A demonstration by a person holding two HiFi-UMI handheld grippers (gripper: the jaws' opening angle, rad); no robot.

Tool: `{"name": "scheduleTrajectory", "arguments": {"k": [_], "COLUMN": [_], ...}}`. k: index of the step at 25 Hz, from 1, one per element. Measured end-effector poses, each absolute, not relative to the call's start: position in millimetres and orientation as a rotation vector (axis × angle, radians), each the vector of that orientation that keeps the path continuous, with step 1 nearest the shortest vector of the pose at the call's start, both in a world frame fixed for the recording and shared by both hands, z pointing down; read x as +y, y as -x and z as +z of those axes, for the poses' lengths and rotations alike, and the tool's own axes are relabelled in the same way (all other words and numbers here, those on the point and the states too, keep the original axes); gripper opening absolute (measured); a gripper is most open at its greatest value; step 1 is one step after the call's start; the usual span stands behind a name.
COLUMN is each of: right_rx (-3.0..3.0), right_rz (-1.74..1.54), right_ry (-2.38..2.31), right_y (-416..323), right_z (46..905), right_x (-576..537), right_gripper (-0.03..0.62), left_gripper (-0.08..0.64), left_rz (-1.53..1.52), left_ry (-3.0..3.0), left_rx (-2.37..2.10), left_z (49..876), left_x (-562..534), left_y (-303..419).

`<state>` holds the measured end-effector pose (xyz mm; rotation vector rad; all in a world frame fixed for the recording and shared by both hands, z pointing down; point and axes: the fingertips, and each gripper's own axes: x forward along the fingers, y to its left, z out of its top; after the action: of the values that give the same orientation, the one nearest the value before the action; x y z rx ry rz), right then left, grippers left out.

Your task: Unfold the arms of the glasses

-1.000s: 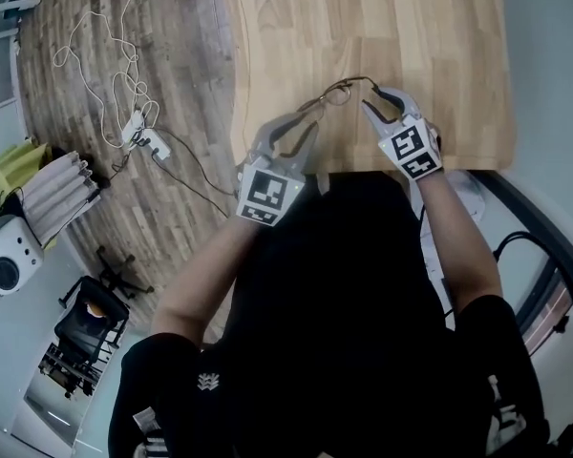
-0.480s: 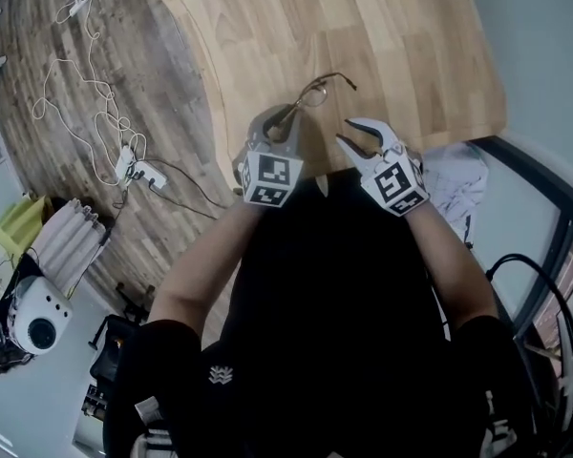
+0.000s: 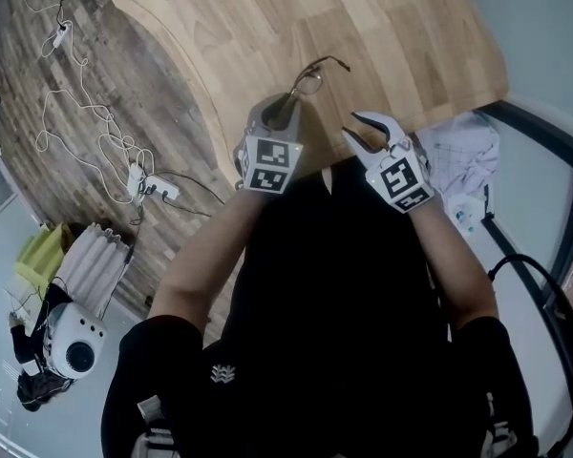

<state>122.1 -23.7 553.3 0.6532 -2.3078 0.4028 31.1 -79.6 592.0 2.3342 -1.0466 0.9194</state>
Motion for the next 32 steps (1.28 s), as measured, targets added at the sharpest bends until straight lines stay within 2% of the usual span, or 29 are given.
{"name": "scheduleTrajectory", "arguments": {"k": [13, 15, 19, 27, 32], "right_rx": [-2.3, -2.301, -2.314, -2.456, -2.446], "right_rz": [0.423, 0.424, 0.438, 0.699, 0.821], "right_ry": [-0.681, -0.681, -0.693, -0.881, -0.925], "right_y": [-119, -121, -121, -109, -100], "right_z": [555, 555, 552, 515, 522], "right_x": [-19, -20, -30, -76, -98], "right_gripper": [0.112, 0.112, 0.112, 0.112, 0.112], "left_gripper": [0.073, 0.037, 0.032, 0.032, 0.032], "left_rz": [0.919, 0.922, 0.878, 0.727, 0.685], "left_ry": [-2.337, -2.34, -2.386, -2.534, -2.553], "left_rx": [-1.004, -0.981, -0.976, -1.006, -0.999], "left_z": [599, 601, 593, 558, 559], "left_x": [-91, -89, -89, -81, -69], "left_y": [-32, -36, -39, -38, -34]}}
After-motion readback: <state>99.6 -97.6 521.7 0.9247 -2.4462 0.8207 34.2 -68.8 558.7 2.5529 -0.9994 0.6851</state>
